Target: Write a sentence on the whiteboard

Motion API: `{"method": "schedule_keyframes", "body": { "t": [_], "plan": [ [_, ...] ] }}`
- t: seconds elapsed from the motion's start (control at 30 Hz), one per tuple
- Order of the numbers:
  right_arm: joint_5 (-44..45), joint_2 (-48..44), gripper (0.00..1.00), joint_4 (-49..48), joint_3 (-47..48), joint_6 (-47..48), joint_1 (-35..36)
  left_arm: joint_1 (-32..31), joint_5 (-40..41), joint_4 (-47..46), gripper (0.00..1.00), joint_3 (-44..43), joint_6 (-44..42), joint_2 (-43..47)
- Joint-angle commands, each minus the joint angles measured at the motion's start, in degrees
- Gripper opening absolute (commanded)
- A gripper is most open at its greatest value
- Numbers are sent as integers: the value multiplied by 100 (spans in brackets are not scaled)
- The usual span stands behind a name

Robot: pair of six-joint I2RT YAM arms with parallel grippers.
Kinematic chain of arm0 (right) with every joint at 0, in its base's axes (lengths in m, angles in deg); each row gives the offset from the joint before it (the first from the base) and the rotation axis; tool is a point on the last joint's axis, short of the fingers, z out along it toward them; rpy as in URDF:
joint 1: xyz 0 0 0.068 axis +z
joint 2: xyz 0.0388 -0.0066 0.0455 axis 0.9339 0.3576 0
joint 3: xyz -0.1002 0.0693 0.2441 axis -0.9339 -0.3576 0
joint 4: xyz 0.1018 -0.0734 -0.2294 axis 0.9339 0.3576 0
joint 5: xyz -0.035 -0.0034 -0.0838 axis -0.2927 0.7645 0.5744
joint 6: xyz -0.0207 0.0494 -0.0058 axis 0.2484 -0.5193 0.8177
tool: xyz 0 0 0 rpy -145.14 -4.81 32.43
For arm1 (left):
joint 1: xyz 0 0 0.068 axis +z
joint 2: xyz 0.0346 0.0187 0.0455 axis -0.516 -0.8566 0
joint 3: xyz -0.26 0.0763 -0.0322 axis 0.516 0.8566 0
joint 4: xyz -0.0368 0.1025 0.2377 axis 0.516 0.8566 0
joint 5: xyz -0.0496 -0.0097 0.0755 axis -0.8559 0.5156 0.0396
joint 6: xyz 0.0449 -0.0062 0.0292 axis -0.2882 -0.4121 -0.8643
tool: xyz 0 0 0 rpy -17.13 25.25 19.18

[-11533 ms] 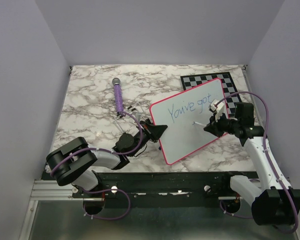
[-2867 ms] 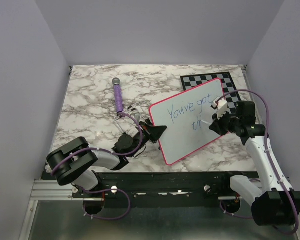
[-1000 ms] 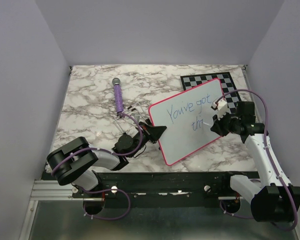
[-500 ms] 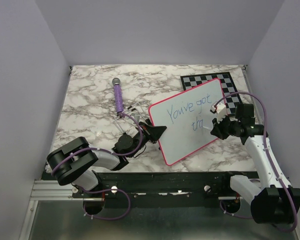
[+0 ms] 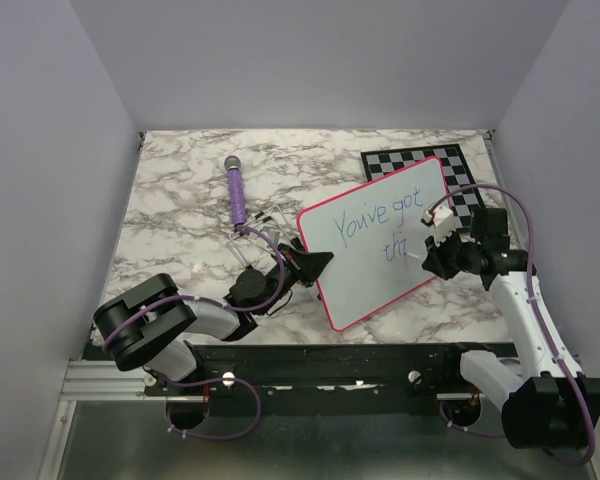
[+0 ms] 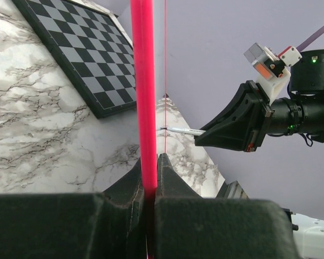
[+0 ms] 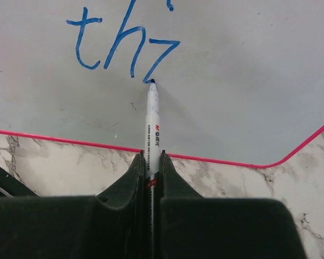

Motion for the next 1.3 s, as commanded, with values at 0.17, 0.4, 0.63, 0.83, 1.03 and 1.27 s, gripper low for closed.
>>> {"method": "schedule_keyframes", "body": {
  "t": [0.17, 0.4, 0.63, 0.83, 1.03, 1.27],
  "plan": [
    [29, -116, 1, -471, 426, -385, -99, -67, -376, -145, 0, 110, -417, 5],
    [81, -90, 1, -638, 356, -455, -283, -67, -377, -153, 0, 110, -417, 13],
    [99, 41, 1, -709, 321, -482, -362, -67, -385, -145, 0, 102, -417, 13],
    [-51, 147, 0, -700, 303, -464, -362, -67, -394, -144, 0, 93, -417, 13],
    [-94, 253, 1, -691, 312, -446, -362, -67, -403, -145, 0, 93, -417, -4],
    [-200, 367, 0, -691, 356, -437, -362, -67, -412, -153, 0, 84, -409, -13]
  ]
}}
